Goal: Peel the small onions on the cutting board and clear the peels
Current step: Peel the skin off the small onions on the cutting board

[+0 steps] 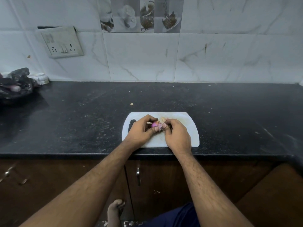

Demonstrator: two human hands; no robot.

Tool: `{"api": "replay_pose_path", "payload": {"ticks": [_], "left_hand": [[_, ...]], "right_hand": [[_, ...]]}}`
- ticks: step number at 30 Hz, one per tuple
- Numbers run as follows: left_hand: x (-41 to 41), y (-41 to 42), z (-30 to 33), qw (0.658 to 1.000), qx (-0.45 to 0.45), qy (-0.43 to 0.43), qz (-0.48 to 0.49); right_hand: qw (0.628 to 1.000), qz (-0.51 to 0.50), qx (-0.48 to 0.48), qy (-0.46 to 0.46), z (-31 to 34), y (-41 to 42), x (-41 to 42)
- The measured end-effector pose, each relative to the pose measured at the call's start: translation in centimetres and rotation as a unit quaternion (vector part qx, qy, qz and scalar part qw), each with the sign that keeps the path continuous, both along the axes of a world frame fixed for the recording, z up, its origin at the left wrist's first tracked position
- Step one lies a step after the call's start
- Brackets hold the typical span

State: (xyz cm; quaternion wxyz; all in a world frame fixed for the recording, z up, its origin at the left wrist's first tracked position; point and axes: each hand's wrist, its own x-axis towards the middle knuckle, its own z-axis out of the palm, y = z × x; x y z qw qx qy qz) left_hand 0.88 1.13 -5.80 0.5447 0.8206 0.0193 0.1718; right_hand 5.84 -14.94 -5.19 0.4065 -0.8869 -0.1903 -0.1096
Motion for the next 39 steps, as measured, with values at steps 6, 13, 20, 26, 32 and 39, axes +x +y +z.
{"api": "replay_pose_path", "payload": {"ticks": [6,13,20,26,32,39], "left_hand": [[-0.05,-0.02,-0.03,1.0,0.003,0.004,0.015],[-0.35,-0.42,0.06,1.0,0.001,-0.027,0.006],[-0.23,-0.32,-0.15,0.999,0.01,-0.04,-0.011],[-0.24,-0.25,-0.04,0.999,0.012,-0.039,-0.024],[-0.36,-0.25,0.07,0.999,0.009,-0.031,-0.035],[-0.27,-0.01,-0.06,0.999,-0.009,-0.023,-0.03]], "right_hand": [[0.999,-0.021,0.041,0.0,-0.13,0.1,0.19],[0.988,0.067,0.142,0.008,-0.27,-0.29,-0.03],[0.988,0.064,0.135,0.031,-0.12,-0.33,0.4],[0.993,0.054,0.102,0.034,0.0,-0.12,0.26],[0.999,0.039,0.026,0.023,0.21,-0.11,0.32],[0.994,0.024,0.1,0.03,-0.11,-0.19,0.68]]}}
